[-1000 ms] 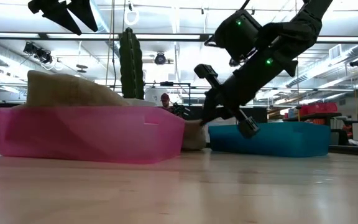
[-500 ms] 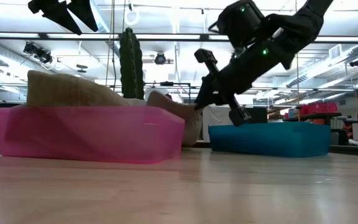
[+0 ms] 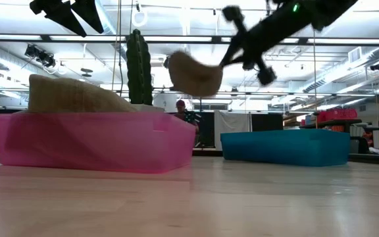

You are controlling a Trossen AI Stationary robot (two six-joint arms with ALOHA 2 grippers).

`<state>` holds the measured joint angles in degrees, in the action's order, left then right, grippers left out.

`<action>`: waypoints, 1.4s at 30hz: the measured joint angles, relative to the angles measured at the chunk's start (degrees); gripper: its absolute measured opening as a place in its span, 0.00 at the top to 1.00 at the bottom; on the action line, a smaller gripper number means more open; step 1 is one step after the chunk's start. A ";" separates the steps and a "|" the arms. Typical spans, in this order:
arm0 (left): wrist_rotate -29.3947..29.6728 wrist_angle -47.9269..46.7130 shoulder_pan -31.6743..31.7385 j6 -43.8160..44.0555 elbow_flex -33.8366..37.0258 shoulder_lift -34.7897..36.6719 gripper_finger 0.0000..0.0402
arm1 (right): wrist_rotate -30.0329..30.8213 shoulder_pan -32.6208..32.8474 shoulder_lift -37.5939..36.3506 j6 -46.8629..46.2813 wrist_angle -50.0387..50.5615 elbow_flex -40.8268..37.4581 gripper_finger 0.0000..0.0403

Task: Pick & Place hat
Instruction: Put the brown cap into the red bin

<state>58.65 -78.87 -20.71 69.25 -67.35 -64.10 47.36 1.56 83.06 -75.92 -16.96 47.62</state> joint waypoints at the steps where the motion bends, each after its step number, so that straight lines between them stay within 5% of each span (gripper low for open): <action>1: 0.00 -0.02 0.00 0.06 0.00 0.00 0.25 | 0.70 0.00 -1.63 4.37 -0.88 0.00 0.99; 7: 0.01 -0.02 0.04 0.10 0.00 0.00 0.25 | -0.76 -0.02 -11.37 39.31 -9.52 0.00 0.99; 12: 0.07 -0.02 0.04 0.09 0.00 0.00 0.25 | -13.32 -0.04 -18.37 60.71 -9.85 0.02 0.99; 17: 0.15 0.33 0.04 0.09 0.00 0.00 0.25 | -27.03 -0.04 -22.36 72.76 -9.41 0.02 0.99; 24: -1.46 2.82 0.02 1.78 -1.42 0.45 0.25 | -35.79 -0.43 -24.24 74.69 -8.34 0.02 0.98; 31: 3.60 6.49 0.02 2.06 -8.02 0.83 0.25 | -44.20 -1.73 -24.23 70.12 -6.02 0.02 0.98; 42: 5.44 14.85 0.02 -10.61 -20.90 0.85 0.25 | -45.51 -1.90 -24.23 69.95 -2.10 0.02 0.98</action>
<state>64.09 -64.03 -20.69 58.65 -88.25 -63.24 1.85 -0.34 58.83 -5.98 -19.06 47.64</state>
